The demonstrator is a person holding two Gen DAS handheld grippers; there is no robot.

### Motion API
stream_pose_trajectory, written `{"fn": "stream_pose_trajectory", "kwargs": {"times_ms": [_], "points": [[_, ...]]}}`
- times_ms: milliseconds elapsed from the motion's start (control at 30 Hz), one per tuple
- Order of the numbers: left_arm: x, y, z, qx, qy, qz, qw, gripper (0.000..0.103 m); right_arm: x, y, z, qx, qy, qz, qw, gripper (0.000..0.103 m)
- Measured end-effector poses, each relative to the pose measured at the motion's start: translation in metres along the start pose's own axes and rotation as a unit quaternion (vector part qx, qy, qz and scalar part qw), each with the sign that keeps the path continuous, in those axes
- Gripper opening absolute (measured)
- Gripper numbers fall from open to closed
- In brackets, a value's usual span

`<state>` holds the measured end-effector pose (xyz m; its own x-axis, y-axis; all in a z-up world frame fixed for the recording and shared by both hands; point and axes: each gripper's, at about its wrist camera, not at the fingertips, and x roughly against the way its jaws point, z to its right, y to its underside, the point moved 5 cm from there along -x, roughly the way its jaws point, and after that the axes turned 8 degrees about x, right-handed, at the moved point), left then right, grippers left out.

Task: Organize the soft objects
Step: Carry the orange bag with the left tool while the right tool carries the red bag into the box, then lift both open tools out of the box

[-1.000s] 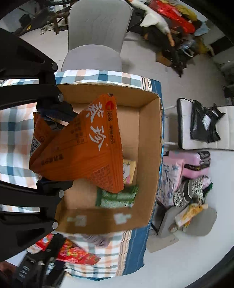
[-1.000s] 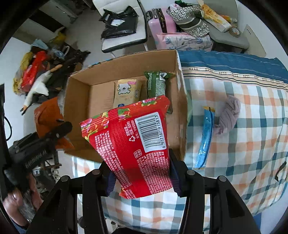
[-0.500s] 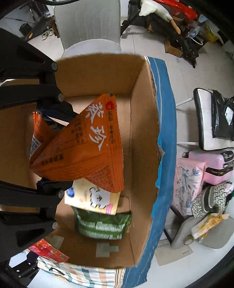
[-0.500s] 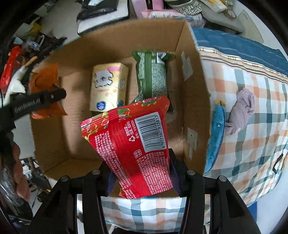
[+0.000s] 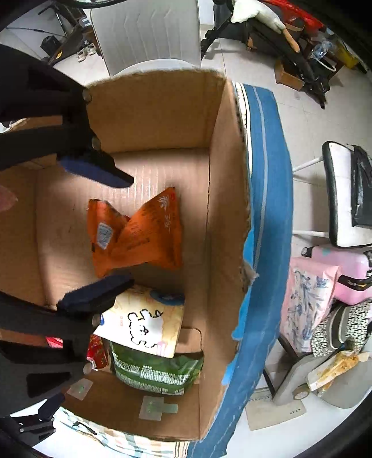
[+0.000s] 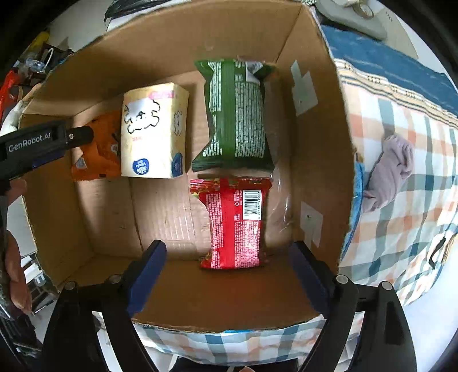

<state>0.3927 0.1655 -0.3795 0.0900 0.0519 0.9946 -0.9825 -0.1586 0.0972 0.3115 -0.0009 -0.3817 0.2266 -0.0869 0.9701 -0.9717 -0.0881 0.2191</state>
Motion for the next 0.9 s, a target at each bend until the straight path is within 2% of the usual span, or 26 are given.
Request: {"fn": "stream_pose_trajectory", "kwargs": {"times_ms": [100, 200, 267, 333, 567, 800, 900], "points": [[0.012, 0.007, -0.005, 0.004, 0.012, 0.011, 0.9999, 0.073, 0.009, 0.0, -0.001, 0.006, 0.006, 0.013, 1.0, 0.096], [0.025, 0.021, -0.009, 0.006, 0.023, 0.025, 0.9994, 0.085, 0.017, 0.005, 0.002, 0.01, 0.005, 0.025, 1.0, 0.101], [0.034, 0.032, -0.011, 0.002, 0.022, 0.038, 0.999, 0.094, 0.025, 0.011, 0.0, 0.017, 0.01, 0.04, 0.999, 0.103], [0.044, 0.047, -0.015, 0.0, 0.02, 0.055, 0.9983, 0.097, 0.029, 0.016, 0.003, 0.022, 0.019, 0.054, 0.998, 0.103], [0.08, 0.095, -0.03, 0.006, 0.021, 0.118, 0.9928, 0.098, 0.052, 0.036, -0.007, 0.058, 0.038, 0.106, 0.992, 0.103], [0.106, 0.133, -0.039, 0.029, 0.032, 0.149, 0.9879, 0.098, 0.084, 0.065, -0.016, 0.076, 0.042, 0.152, 0.985, 0.103], [0.117, 0.15, -0.041, 0.034, 0.033, 0.163, 0.9855, 0.098, 0.096, 0.08, -0.017, 0.079, 0.031, 0.169, 0.982, 0.103]]}}
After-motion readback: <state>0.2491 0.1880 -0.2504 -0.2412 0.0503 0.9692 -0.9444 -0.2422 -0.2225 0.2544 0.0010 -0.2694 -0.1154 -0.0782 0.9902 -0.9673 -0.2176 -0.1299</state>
